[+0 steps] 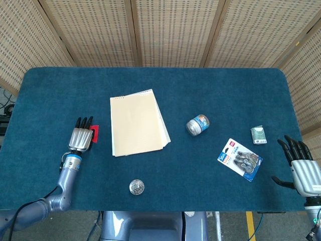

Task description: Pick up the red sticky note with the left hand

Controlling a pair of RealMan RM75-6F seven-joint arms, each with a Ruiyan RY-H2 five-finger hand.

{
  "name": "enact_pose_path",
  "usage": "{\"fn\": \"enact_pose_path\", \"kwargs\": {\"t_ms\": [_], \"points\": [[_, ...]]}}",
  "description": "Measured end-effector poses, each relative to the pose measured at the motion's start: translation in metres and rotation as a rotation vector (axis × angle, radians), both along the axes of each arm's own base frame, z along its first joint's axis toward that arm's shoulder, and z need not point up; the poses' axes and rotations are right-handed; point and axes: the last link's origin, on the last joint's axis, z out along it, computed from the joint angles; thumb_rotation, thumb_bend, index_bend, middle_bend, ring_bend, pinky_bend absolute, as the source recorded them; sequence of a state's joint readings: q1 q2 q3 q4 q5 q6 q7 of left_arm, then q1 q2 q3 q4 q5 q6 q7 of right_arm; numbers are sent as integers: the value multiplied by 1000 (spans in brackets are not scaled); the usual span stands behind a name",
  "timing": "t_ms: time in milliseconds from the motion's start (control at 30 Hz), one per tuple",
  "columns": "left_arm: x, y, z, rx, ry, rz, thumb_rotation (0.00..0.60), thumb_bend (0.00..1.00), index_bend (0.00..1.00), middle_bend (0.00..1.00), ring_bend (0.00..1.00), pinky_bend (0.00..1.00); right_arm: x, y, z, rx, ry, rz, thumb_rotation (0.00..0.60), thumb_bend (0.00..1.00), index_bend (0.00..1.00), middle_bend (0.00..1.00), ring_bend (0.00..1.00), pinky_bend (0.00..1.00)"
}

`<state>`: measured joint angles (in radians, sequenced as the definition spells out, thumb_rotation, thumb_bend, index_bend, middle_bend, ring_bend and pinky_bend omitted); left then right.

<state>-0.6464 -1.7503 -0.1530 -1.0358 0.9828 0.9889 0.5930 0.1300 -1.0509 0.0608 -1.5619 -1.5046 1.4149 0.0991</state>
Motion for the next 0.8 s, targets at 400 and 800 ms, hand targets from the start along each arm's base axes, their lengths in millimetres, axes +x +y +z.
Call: {"fn": "enact_pose_path", "kwargs": {"t_ms": [400,800], "points": [[0,1,5,13,6,-8,600,449,562,0,0,0,0,0,1,-1,-2,0,600,53,0,0,0,0],[-3,2,8,17,16,0,600,465,578,0,0,0,0,0,0,0,0,0,600,53,0,0,0,0]]}}
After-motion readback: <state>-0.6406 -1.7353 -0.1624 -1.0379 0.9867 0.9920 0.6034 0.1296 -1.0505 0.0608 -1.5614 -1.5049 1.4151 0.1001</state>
